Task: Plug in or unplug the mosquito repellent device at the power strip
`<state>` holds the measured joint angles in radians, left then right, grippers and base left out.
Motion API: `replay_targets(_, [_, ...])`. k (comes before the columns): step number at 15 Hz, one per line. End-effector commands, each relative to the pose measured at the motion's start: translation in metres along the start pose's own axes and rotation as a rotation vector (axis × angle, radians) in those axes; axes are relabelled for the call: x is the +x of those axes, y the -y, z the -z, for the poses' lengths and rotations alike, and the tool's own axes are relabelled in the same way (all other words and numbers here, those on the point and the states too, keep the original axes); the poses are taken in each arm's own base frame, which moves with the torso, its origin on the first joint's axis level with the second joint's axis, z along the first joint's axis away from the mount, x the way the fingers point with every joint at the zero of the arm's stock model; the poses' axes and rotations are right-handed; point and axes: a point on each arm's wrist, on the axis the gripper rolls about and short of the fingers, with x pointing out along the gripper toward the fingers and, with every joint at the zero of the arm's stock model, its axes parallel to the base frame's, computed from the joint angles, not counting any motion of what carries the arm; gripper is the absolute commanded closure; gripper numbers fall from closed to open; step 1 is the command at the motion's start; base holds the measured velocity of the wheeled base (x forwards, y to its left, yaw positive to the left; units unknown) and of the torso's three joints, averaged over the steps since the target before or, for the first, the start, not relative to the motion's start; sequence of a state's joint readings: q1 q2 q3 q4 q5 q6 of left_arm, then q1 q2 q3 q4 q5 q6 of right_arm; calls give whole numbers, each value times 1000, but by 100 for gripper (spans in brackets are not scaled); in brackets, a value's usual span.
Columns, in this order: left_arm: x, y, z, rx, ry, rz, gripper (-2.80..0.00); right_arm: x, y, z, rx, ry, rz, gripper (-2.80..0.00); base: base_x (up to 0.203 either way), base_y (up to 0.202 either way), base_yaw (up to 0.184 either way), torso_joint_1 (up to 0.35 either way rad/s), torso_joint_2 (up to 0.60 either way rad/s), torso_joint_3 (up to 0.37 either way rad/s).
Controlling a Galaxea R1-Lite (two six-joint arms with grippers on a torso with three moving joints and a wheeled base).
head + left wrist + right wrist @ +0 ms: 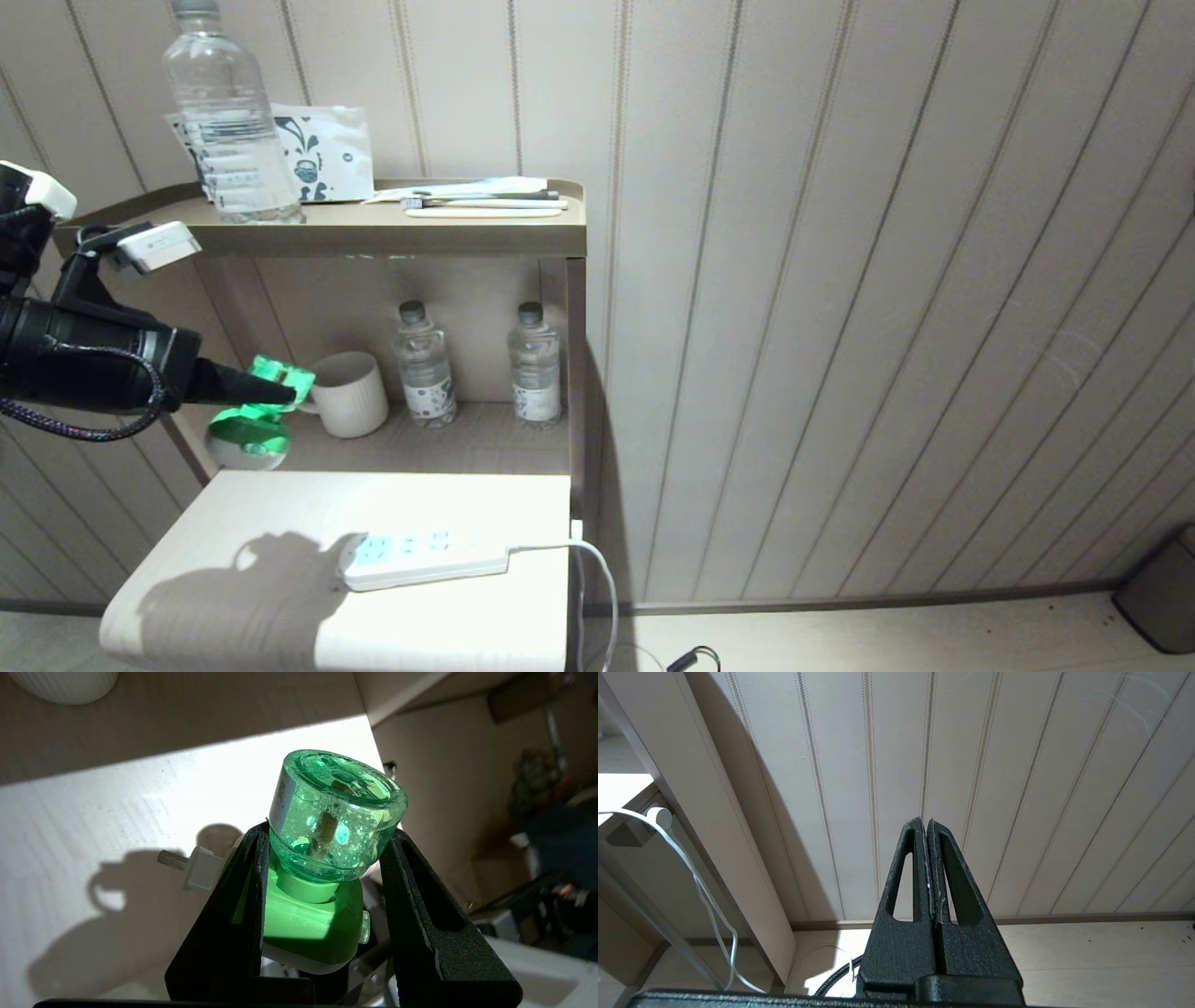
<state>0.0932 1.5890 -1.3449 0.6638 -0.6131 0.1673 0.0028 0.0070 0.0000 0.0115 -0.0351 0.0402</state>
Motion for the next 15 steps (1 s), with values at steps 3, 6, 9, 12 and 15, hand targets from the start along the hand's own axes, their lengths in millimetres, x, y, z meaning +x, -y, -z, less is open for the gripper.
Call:
replay_targets(3, [13,-10,9,-213,224,16,0,0,0,0,1,-1,0,0,0,0,0,0,0,0])
replay_targets(6, [6,-6,6,-437,332,56,0,0,0,0,1,-1,0,0,0,0,0,0,0,0])
replay_targets(9, [-1,-2,4,-624,387,63,0,0,0,0,1,-1,0,0,0,0,0,0,0,0])
replay_targets(12, [3,-7,15,-725,356,70,0,0,0,0,0,-1,0,0,0,0,0,0,0,0])
replay_targets(15, [12,-15,32,-820,344,66,0,0,0,0,1,0,0,0,0,0,0,0,0,0])
